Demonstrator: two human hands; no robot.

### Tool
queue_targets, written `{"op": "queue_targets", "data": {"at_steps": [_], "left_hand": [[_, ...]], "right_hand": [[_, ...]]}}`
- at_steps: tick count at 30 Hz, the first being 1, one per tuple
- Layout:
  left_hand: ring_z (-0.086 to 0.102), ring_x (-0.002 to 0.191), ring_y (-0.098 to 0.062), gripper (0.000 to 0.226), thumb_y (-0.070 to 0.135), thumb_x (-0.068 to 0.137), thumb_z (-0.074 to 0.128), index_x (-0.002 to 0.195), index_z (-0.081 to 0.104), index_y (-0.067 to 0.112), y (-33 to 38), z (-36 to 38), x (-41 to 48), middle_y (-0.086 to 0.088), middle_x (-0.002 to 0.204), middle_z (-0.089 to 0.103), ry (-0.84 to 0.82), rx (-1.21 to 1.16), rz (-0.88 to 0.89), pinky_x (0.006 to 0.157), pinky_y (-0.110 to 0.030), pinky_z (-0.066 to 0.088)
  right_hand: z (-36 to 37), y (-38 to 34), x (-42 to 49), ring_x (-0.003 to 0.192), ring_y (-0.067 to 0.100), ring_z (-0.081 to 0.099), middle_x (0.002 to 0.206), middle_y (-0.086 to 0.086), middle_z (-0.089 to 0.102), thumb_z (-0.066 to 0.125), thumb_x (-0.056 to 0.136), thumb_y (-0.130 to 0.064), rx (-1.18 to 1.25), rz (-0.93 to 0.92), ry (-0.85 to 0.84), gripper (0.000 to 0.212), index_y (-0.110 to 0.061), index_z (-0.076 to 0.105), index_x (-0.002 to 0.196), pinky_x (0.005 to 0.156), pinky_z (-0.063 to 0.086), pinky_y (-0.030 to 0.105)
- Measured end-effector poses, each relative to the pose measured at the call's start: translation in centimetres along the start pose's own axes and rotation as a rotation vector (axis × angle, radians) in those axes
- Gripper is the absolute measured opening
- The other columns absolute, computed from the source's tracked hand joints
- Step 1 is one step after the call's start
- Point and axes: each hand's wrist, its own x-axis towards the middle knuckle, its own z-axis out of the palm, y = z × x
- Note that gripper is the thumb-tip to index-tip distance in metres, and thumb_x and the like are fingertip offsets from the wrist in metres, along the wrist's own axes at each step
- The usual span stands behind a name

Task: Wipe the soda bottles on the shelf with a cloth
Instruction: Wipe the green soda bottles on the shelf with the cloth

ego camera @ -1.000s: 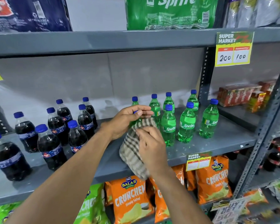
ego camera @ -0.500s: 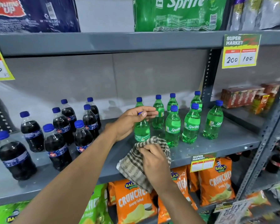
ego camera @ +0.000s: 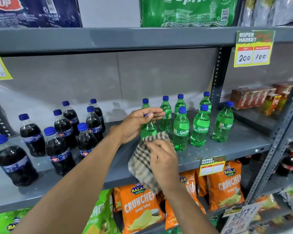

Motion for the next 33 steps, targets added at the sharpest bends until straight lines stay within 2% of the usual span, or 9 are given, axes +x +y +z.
{"op": "queue_targets", "data": {"at_steps": [5,11,14,19,22,24,26,29,33], "left_hand": [[0.057,0.133,-0.022,0.035,0.003,0.105,0.039,0.135,0.057,0.003,-0.2,0.0,-0.2,-0.011,0.139,0.063,-0.003,-0.01,0.009,0.116,-0.04,0.038],[0.056,0.134,-0.022,0.035,0.003,0.104,0.04,0.132,0.061,0.007,-0.2,-0.1,-0.4,-0.009,0.136,0.067,-0.019,-0.057,0.025,0.112,-0.032,0.043],[0.055,0.135,-0.024,0.035,0.007,0.102,0.043,0.132,0.061,0.007,-0.3,-0.2,-0.4,-0.01,0.137,0.066,-0.02,-0.051,0.035,0.113,-0.033,0.042],[0.053,0.137,-0.024,0.035,0.01,0.102,0.044,0.129,0.065,0.012,-0.5,-0.4,-0.3,-0.009,0.139,0.065,-0.019,-0.063,0.032,0.118,-0.038,0.035],[0.054,0.137,-0.023,0.035,0.011,0.101,0.045,0.129,0.065,0.013,-0.5,-0.3,-0.4,-0.007,0.138,0.065,-0.027,-0.055,0.032,0.116,-0.035,0.038],[0.054,0.137,-0.022,0.035,0.011,0.102,0.044,0.13,0.064,0.012,-0.5,-0.3,-0.4,-0.007,0.139,0.065,-0.031,-0.061,0.026,0.116,-0.035,0.038],[0.054,0.136,-0.021,0.034,0.01,0.102,0.044,0.13,0.064,0.011,-0.4,-0.3,-0.4,-0.007,0.138,0.066,-0.027,-0.055,0.027,0.117,-0.036,0.037],[0.054,0.136,-0.02,0.034,0.009,0.103,0.042,0.13,0.063,0.011,-0.3,-0.3,-0.2,-0.007,0.138,0.066,-0.025,0.002,0.032,0.118,-0.036,0.036],[0.055,0.136,-0.02,0.035,0.008,0.104,0.041,0.133,0.061,0.007,-0.3,-0.4,-0.2,-0.008,0.139,0.065,-0.027,0.033,0.03,0.116,-0.035,0.037]], "right_hand": [[0.3,0.2,-2.4,0.089,0.024,0.065,0.095,0.006,0.07,0.075,0.08,0.012,-0.014,0.044,-0.079,0.027,-0.004,0.077,0.101,0.077,0.057,0.035],[0.4,-1.4,1.0,0.104,0.019,0.065,0.114,0.007,0.067,0.069,0.088,0.004,0.115,0.108,0.117,0.021,-0.004,0.075,0.106,0.091,0.055,0.029],[0.6,-2.0,1.5,0.11,0.017,0.061,0.122,0.005,0.068,0.072,0.089,-0.007,0.061,0.144,0.143,0.029,-0.007,0.071,0.119,0.101,0.044,0.018],[0.8,-1.6,-0.8,0.111,0.024,0.065,0.121,0.01,0.07,0.08,0.082,-0.005,0.149,0.314,0.159,0.038,-0.002,0.069,0.119,0.095,0.054,0.029],[0.7,-1.7,-1.6,0.11,0.021,0.068,0.118,0.012,0.071,0.081,0.08,-0.004,0.16,0.362,0.131,0.038,0.0,0.07,0.117,0.097,0.047,0.011],[0.7,-2.0,-1.0,0.107,0.02,0.068,0.116,0.011,0.072,0.082,0.079,-0.005,0.16,0.369,0.144,0.037,0.0,0.071,0.115,0.095,0.044,0.005],[0.6,-2.5,0.1,0.104,0.018,0.069,0.114,0.01,0.071,0.081,0.08,-0.005,0.175,0.358,0.164,0.036,0.0,0.072,0.114,0.092,0.048,0.008],[0.7,-3.1,2.2,0.101,0.015,0.068,0.111,0.008,0.069,0.081,0.08,-0.006,0.172,0.304,0.191,0.034,-0.002,0.073,0.113,0.086,0.058,0.023],[0.8,-3.3,2.9,0.098,0.012,0.069,0.104,0.005,0.07,0.082,0.08,-0.001,0.17,0.297,0.2,0.032,-0.002,0.075,0.111,0.084,0.059,0.023]]}}
